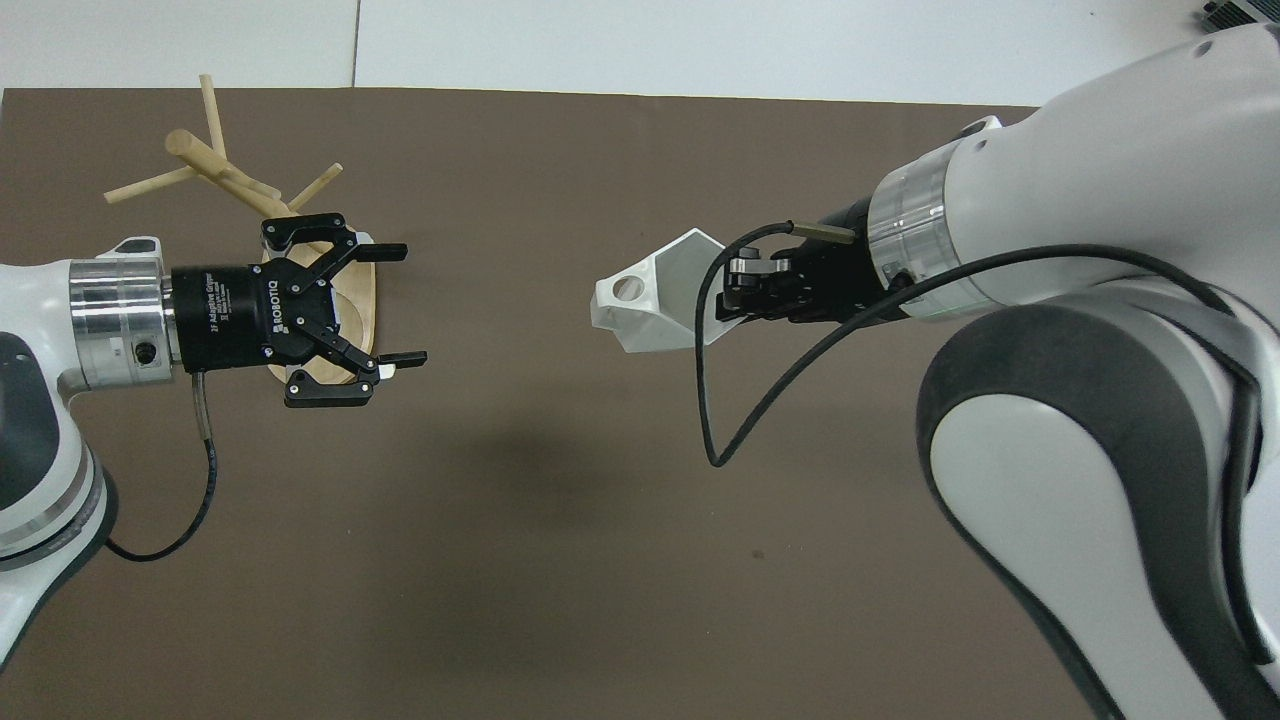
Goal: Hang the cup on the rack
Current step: 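Carry the cup toward the left gripper with the right gripper, then close the left gripper on the cup body near the right gripper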
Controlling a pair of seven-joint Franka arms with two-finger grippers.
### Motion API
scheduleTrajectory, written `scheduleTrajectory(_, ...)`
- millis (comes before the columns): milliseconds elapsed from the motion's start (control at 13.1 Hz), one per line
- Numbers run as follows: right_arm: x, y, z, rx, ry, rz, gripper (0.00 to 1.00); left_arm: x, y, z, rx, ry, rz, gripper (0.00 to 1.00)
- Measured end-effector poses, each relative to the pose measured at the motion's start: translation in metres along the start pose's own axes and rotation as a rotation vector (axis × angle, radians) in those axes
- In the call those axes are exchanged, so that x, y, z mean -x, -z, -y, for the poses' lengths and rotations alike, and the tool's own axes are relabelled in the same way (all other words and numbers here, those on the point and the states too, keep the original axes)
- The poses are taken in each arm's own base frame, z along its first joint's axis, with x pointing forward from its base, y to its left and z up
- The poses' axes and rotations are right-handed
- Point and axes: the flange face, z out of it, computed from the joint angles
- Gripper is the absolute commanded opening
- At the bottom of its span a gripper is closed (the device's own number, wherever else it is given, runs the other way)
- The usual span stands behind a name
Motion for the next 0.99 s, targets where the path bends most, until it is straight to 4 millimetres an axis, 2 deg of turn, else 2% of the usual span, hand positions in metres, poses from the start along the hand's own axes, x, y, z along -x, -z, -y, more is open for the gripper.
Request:
scheduleTrajectory(230,0.017,-0.016,0.019,-0.006,0.023,0.024,0.0,-0.004,-0.009,-0.001,-0.014,0.003,0.018,1.0)
scheduleTrajectory(536,0.037,-0.044,0.046,-0.013,0.014,0.027,0.0,0.004,-0.029,0.01,-0.058,-0.013,0.023,1.0)
scheduleTrajectory(689,0.043,-0.05,0.049,-0.007,0.008,0.036,0.0,0.006,-0.033,0.013,-0.078,-0.016,0.027,1.0)
scheduleTrajectory(995,0.047,-0.052,0.05,-0.003,0.011,0.04,0.0,0.004,-0.032,0.017,-0.122,-0.021,0.027,1.0)
